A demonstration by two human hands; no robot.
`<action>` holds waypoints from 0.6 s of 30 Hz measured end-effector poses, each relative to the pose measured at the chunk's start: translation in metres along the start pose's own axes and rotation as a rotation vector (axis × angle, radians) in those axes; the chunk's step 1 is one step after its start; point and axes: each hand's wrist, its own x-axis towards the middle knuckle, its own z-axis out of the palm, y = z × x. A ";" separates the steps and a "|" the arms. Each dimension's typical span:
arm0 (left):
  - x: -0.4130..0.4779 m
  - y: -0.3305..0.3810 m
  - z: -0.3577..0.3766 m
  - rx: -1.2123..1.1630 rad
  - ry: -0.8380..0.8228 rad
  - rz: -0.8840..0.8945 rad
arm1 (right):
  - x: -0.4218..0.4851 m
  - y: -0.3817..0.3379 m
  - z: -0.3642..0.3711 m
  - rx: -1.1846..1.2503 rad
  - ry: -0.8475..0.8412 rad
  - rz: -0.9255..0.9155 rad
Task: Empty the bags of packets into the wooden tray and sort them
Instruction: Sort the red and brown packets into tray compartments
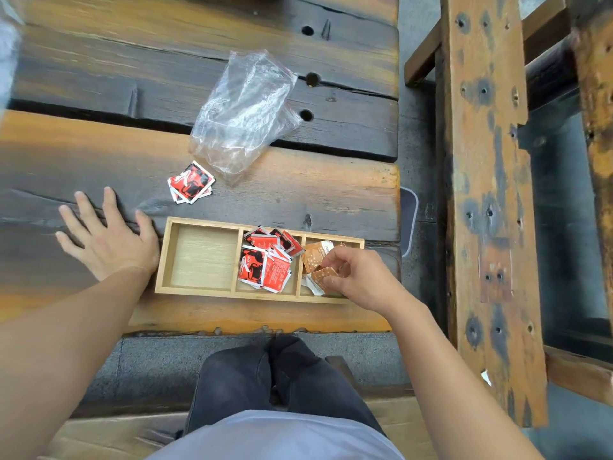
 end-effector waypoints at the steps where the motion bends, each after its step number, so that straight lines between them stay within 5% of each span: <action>1: 0.000 0.000 0.000 0.001 -0.001 -0.001 | 0.001 0.000 -0.003 -0.004 0.021 -0.006; 6: 0.000 -0.001 0.001 0.016 0.006 0.001 | 0.011 -0.005 -0.021 0.021 0.145 -0.002; 18: 0.003 -0.001 0.001 0.062 -0.053 -0.027 | 0.062 -0.067 -0.013 0.004 0.085 -0.108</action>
